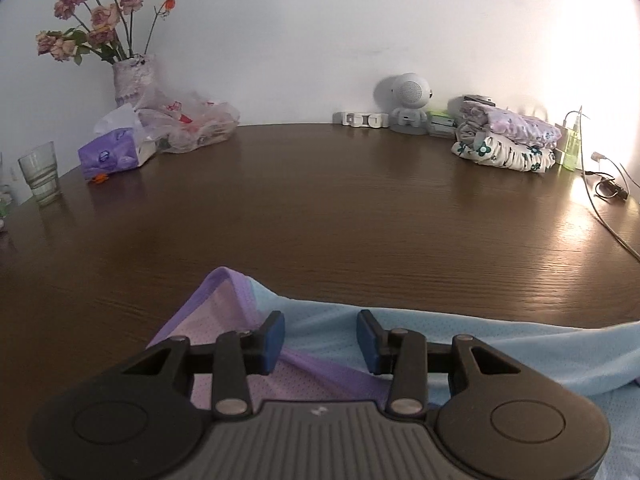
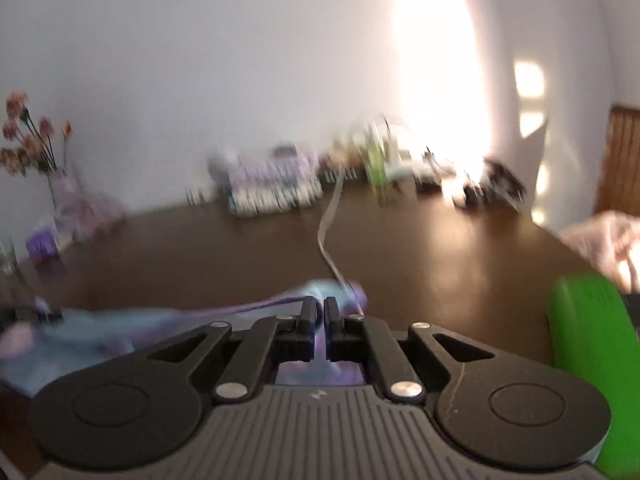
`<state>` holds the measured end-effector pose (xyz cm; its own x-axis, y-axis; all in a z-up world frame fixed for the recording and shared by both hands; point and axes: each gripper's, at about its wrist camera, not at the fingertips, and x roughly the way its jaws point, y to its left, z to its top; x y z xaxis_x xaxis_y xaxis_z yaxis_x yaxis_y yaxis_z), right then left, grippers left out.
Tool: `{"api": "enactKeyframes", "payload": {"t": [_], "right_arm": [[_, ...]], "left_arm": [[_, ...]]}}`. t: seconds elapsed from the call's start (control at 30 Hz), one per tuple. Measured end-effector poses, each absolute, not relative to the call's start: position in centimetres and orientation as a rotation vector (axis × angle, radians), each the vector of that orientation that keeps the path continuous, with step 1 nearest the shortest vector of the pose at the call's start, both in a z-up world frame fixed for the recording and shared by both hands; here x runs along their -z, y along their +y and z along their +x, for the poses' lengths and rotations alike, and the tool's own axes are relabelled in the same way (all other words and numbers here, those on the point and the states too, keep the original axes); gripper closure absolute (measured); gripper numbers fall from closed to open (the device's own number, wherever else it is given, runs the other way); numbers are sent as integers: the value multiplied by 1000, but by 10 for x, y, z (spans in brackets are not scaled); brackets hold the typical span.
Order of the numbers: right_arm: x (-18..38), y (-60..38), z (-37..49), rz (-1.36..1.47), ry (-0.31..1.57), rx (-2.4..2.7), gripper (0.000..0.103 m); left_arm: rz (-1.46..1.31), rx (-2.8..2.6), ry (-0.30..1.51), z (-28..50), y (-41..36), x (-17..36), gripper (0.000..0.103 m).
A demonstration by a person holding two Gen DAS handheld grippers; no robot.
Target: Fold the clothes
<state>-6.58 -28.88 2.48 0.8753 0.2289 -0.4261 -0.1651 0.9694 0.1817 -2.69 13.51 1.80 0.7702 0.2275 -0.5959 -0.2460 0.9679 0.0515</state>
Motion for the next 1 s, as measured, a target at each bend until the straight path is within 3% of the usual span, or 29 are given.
{"api": "enactKeyframes", "payload": {"t": [0.23,0.33,0.4,0.5,0.57,0.83,0.87,0.97,1.0], "right_arm": [[-22,-307,-87,153,433,-208,92],[-28,-312,-93,157,401,-233,82],[-33,-314,-96,161,391,-242,75],[-38,-312,-93,168,391,-255,73],[-39,-311,-90,175,401,-259,67],[-37,-300,-40,266,523,-276,61],[-34,-298,-32,277,546,-275,63],[-21,-291,-11,291,611,-308,100],[-20,-289,-9,287,607,-312,99]], "left_arm": [[-29,-268,640,-30,133,-19,63],[-44,-256,641,-31,134,-18,56],[-47,-245,644,-31,134,-18,46],[-36,-210,656,-30,132,-17,31],[-33,-189,663,-28,132,-16,26],[-40,-173,666,-28,133,-15,23],[-40,-172,667,-28,133,-15,23],[-39,-168,668,-28,132,-15,22],[-39,-168,668,-28,133,-15,21]]}}
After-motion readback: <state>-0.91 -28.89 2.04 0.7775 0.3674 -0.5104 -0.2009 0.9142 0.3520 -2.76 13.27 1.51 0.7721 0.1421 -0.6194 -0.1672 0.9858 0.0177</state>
